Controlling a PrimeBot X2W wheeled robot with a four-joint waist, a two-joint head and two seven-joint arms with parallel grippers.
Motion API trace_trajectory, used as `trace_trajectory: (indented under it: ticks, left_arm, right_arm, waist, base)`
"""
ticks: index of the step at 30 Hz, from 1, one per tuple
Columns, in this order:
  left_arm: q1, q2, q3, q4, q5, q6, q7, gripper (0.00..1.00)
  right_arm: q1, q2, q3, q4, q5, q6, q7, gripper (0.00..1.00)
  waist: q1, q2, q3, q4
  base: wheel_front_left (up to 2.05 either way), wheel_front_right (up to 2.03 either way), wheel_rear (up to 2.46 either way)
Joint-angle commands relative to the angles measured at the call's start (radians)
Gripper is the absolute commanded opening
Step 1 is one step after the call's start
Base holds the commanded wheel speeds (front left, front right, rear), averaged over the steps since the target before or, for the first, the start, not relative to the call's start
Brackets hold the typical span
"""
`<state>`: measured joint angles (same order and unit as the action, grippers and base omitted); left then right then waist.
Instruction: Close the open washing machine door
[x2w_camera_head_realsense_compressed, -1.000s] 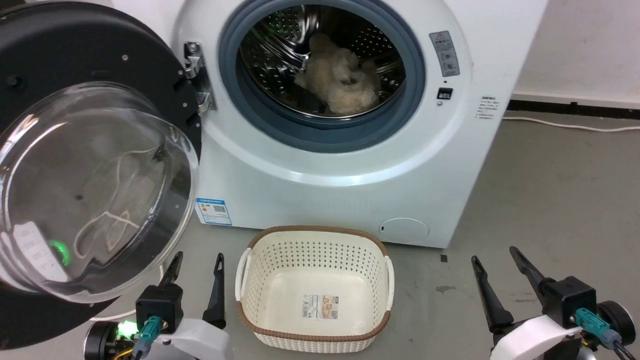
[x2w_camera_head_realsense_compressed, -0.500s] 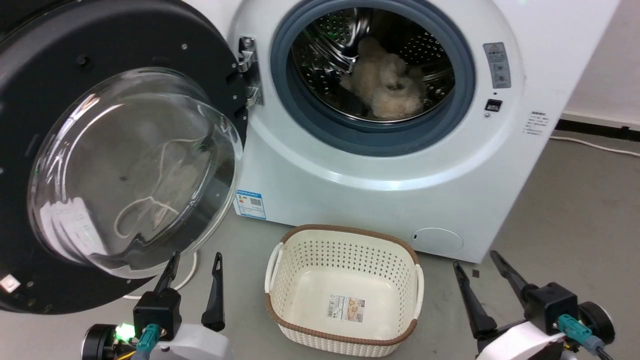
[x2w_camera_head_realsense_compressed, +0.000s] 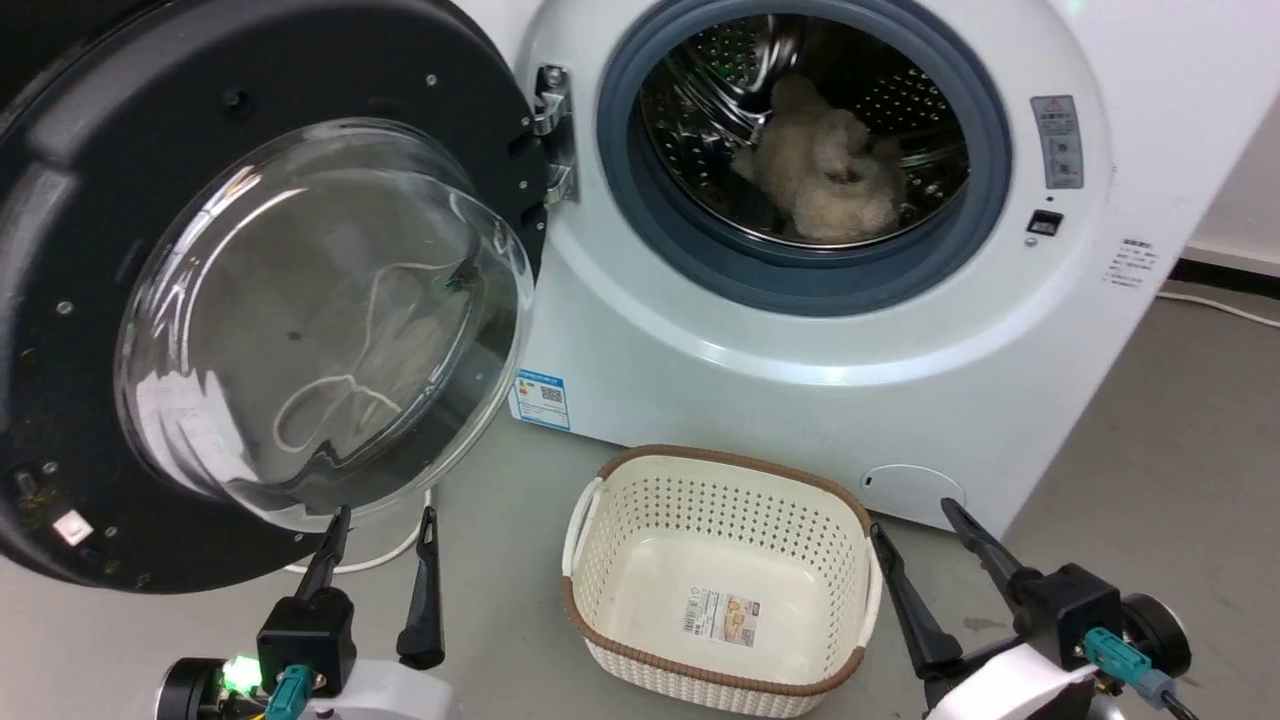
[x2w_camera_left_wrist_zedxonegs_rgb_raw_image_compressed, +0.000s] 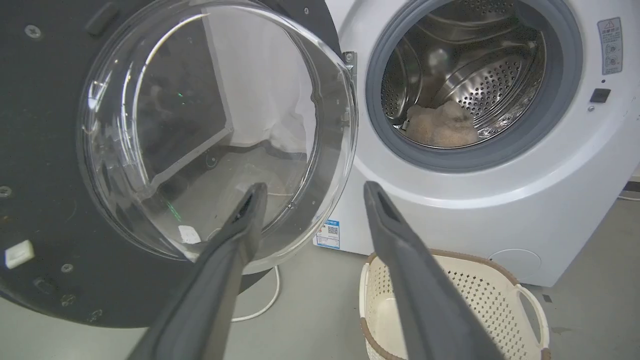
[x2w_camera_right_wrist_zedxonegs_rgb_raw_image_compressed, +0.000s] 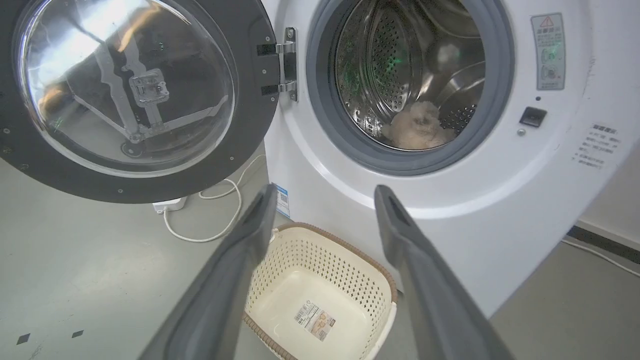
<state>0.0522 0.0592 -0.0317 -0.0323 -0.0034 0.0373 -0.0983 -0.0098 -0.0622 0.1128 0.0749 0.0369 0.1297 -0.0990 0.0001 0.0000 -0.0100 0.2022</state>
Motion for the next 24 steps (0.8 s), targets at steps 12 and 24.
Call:
trace_trajectory:
  ticks: [12, 24]
  left_arm:
    - [0.027, 0.009, -0.008, -0.018, -0.007, 0.016, -0.032, 1.0]
    - [0.043, 0.012, -0.013, -0.026, -0.012, 0.03, -0.062, 1.0]
  right_arm:
    - [-0.021, -0.013, 0.036, 0.023, 0.024, 0.0, -0.032, 1.0]
    - [-0.029, -0.02, 0.073, 0.051, 0.04, 0.001, -0.061, 1.0]
  waist:
    - [-0.0001, 0.0, 0.0, 0.053]
    - [-0.0001, 0.0, 0.0, 0.112]
  base:
    - [0.0, 0.0, 0.0]
    - [0.0, 0.0, 0.0]
